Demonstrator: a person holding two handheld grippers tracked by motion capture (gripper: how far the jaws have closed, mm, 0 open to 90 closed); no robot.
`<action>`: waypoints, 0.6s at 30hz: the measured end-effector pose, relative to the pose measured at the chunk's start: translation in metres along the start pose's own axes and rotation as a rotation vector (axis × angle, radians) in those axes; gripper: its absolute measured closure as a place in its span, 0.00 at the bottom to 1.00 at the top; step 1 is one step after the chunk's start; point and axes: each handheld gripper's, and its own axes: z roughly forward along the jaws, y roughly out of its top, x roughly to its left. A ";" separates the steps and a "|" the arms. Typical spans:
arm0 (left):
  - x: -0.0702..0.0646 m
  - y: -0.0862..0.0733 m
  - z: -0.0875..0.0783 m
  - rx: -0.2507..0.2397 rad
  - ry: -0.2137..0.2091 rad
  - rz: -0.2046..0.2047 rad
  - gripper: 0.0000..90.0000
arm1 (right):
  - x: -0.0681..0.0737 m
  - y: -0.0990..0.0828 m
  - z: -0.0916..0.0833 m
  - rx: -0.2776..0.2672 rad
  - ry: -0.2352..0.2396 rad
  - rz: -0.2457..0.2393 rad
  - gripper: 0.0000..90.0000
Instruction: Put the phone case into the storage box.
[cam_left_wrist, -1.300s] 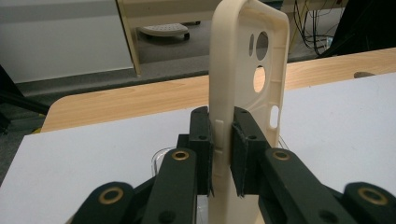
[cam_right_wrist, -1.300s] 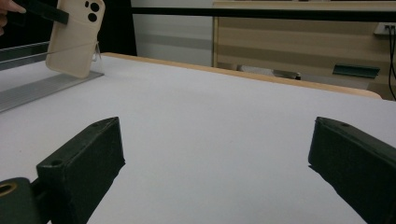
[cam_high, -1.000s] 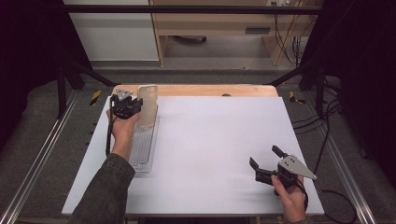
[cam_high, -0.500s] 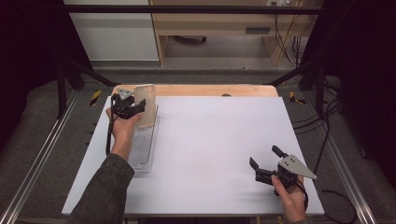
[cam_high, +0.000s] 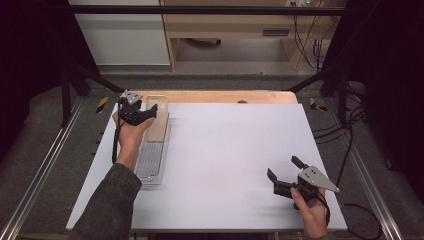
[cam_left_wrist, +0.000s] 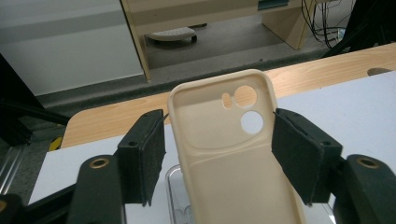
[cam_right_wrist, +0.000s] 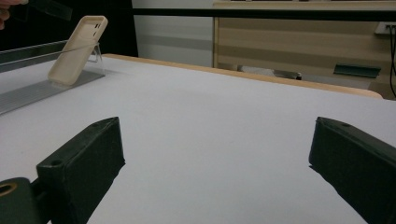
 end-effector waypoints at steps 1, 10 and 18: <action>0.000 0.000 0.000 -0.004 -0.002 0.001 0.37 | 0.000 0.000 0.000 -0.001 0.000 -0.003 0.03; -0.001 0.001 -0.002 -0.009 -0.008 0.007 0.31 | 0.003 0.000 0.001 0.005 0.006 -0.009 0.03; -0.002 0.002 -0.004 -0.021 -0.005 0.020 0.20 | 0.002 0.000 0.001 0.000 0.003 -0.007 0.03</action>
